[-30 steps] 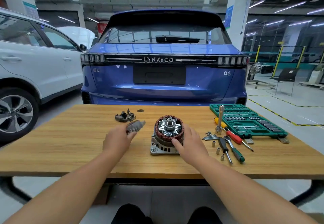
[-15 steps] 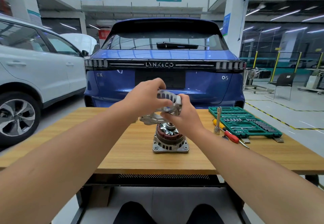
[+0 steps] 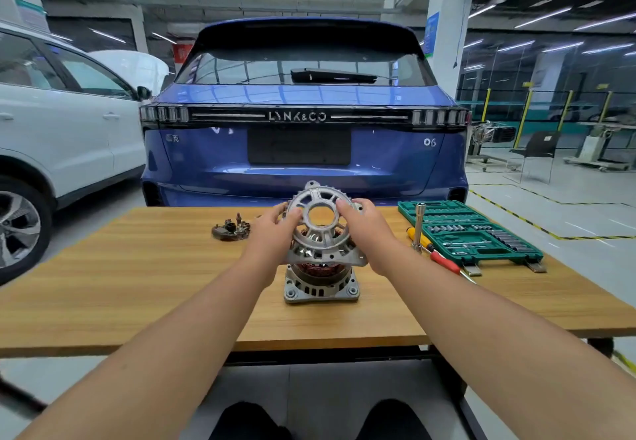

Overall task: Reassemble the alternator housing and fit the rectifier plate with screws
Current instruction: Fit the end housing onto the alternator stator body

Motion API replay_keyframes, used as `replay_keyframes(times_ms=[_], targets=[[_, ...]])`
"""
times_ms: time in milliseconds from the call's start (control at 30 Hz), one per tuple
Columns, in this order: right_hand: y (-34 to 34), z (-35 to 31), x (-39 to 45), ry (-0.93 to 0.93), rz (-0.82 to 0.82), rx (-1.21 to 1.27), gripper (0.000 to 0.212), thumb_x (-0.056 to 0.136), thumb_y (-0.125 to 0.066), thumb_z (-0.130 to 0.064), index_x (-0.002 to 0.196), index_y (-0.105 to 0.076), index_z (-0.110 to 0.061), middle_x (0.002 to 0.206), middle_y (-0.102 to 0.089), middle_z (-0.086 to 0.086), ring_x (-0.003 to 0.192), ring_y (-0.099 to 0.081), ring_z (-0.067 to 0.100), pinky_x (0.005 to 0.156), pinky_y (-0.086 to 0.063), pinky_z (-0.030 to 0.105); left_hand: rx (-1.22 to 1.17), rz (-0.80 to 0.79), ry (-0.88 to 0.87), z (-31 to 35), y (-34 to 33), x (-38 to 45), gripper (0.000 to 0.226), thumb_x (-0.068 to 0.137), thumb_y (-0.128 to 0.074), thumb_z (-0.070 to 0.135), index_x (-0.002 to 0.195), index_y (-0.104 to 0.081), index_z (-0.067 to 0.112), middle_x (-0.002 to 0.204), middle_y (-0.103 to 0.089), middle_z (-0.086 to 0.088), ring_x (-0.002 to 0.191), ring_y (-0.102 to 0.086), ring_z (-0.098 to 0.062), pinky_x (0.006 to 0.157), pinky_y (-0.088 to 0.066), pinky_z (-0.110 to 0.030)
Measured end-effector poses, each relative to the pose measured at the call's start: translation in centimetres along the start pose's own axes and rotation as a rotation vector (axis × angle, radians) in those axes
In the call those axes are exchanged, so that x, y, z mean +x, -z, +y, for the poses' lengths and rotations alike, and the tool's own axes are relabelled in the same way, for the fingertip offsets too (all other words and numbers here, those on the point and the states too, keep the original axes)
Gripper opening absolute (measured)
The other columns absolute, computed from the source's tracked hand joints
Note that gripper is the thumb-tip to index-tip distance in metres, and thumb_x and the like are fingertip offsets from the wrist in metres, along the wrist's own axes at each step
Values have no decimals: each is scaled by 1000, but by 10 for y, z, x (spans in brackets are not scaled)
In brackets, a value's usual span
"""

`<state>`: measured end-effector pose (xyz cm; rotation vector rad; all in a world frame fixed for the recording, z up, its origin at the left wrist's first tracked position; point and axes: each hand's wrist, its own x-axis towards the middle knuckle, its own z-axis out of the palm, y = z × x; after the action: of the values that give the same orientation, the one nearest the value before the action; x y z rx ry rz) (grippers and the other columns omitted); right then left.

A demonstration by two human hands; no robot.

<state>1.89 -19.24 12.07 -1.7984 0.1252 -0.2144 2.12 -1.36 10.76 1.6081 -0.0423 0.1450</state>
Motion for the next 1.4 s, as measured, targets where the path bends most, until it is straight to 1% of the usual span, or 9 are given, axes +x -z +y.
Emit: replay_keyframes(times_ms=[100,233,267,333,400,667,1033,1233,1400], targets=[[-4,6,10,-152,-9,71,57,94,-57,-56,143,-42,-29,123,-62,7,101,-68,31,86,-59,52,-149,79,123,-12,-9,7,31,94,-72,34,123,-68,26,86,-79,1,68,-77,-18,56,-61,-34],[-12,19,20,-217,-26,106,55,95,-60,-50,142,-45,-27,128,-62,11,108,-65,35,92,-57,55,-134,105,162,-27,-11,18,5,92,-75,32,92,-72,29,69,-76,10,62,-75,-15,62,-63,-38],[-13,22,23,-217,-32,103,53,95,-60,-49,142,-45,-27,128,-62,11,109,-65,35,93,-56,56,-128,102,161,-30,-11,21,6,92,-74,31,88,-71,29,68,-75,11,61,-75,-15,64,-64,-40],[-15,26,27,-216,-43,98,46,96,-59,-48,137,-50,-28,122,-66,10,105,-67,33,92,-57,55,-110,82,167,-34,-10,24,2,93,-73,29,93,-72,28,70,-76,10,64,-76,-17,70,-65,-46],[-16,31,30,-216,-39,96,39,97,-59,-46,132,-54,-30,117,-68,7,102,-68,32,91,-58,54,-83,66,162,-35,-11,26,15,92,-74,29,106,-73,25,73,-77,9,68,-77,-19,73,-65,-48],[-16,45,41,-222,-48,98,39,96,-62,-45,133,-53,-36,126,-65,8,111,-65,36,92,-57,58,-26,25,190,-50,-16,36,45,91,-74,35,133,-66,21,103,-78,-4,86,-77,-28,81,-63,-53],[-16,59,46,-227,-39,126,30,97,-59,-44,127,-57,-36,121,-68,7,107,-66,35,93,-56,58,6,8,192,-56,-20,44,39,94,-72,34,131,-67,25,90,-80,3,82,-78,-23,80,-63,-51],[-20,58,47,-203,-28,82,34,96,-60,-45,129,-56,-37,124,-66,6,110,-65,34,94,-56,56,28,10,200,-58,-18,47,37,96,-69,35,131,-67,25,92,-80,2,85,-78,-25,84,-62,-53],[-19,57,46,-210,-33,88,34,96,-61,-45,129,-57,-36,125,-66,5,112,-64,33,96,-55,55,79,21,178,-57,-19,46,38,96,-67,37,132,-65,25,99,-78,3,85,-77,-20,82,-63,-47]])
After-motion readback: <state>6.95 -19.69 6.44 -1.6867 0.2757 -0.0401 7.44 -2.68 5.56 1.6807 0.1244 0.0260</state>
